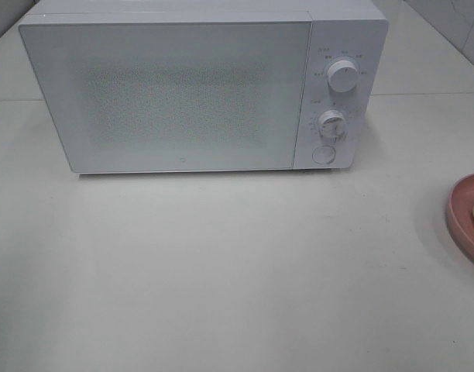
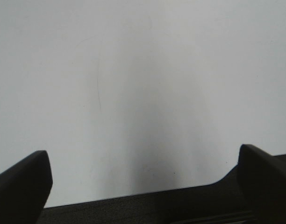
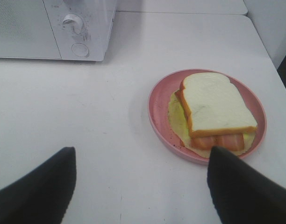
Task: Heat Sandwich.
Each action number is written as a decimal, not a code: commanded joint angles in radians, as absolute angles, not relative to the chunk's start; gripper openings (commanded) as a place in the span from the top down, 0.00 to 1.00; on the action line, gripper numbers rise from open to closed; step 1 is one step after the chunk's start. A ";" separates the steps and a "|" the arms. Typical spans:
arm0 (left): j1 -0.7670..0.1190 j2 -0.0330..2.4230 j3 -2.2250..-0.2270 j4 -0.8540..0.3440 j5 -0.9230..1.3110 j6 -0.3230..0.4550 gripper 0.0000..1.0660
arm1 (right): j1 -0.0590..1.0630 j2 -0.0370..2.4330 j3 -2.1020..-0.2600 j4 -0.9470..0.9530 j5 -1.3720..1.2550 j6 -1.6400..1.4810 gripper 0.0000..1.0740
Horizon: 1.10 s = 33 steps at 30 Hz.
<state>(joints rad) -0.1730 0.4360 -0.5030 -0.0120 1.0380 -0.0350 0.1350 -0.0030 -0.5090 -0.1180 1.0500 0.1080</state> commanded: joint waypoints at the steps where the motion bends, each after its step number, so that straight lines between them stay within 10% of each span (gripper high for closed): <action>1: -0.169 0.389 -0.497 0.000 1.037 -0.033 0.05 | 0.128 -0.028 -0.505 -0.119 1.042 0.100 0.29; 33: 0.043 -0.034 -0.497 0.000 1.035 -0.036 0.05 | 0.128 -0.028 -0.505 -0.120 1.042 0.100 0.29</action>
<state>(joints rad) 0.0430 -0.0040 -0.5010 0.0060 1.0380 -0.0350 0.1350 -0.0030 -0.5090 -0.1180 1.0500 0.1080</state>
